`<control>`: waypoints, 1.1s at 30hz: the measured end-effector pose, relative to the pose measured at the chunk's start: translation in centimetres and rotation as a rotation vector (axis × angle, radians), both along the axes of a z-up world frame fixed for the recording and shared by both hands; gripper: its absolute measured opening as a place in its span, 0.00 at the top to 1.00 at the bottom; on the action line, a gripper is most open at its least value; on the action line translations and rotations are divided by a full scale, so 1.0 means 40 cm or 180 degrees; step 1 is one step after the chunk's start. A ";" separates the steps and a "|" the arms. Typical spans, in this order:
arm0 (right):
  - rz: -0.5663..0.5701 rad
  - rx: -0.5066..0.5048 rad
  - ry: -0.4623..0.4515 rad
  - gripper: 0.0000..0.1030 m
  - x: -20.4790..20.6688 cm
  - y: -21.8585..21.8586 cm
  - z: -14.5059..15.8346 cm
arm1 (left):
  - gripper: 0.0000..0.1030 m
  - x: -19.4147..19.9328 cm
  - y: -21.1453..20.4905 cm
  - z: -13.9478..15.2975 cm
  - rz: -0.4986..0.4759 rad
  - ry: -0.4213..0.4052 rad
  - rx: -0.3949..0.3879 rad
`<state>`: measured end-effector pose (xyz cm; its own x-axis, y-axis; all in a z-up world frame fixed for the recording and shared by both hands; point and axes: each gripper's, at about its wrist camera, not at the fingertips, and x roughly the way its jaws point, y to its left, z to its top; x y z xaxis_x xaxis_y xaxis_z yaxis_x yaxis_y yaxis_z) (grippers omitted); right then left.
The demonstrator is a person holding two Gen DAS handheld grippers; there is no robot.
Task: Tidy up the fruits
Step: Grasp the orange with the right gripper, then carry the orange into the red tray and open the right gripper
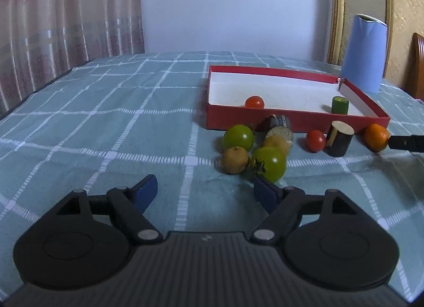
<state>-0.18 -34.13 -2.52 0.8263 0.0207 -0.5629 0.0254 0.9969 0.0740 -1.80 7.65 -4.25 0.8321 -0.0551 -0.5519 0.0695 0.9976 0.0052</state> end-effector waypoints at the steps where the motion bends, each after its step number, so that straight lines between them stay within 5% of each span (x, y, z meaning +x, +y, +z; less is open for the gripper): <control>1: 0.0028 0.0003 -0.0002 0.07 0.001 0.005 0.001 | 0.22 0.002 -0.003 -0.001 0.0003 -0.0004 0.0016; 11: 0.0280 -0.0124 -0.0033 0.09 0.049 0.093 0.008 | 0.09 0.014 0.006 -0.011 0.0086 0.0034 -0.0002; 13: 0.0297 -0.0177 -0.0045 0.16 0.056 0.108 0.008 | 0.08 0.014 0.005 -0.011 0.0088 0.0037 -0.0001; 17: 0.0328 -0.0169 0.0071 0.45 0.077 0.118 -0.002 | 0.07 0.013 0.007 -0.012 0.0077 0.0039 -0.0010; 24: 0.0412 -0.0066 0.0076 0.57 0.073 0.114 -0.008 | 0.04 0.016 0.008 -0.012 0.0101 0.0059 -0.0017; 33: 0.0390 0.0021 -0.0099 0.58 0.044 0.097 0.020 | 0.04 0.016 0.008 -0.012 0.0100 0.0059 -0.0018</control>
<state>1.59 -30.23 -1.71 0.8344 0.1262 -0.5364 -0.0989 0.9919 0.0795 -1.17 7.98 -4.73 0.8232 -0.0322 -0.5669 0.0381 0.9993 -0.0015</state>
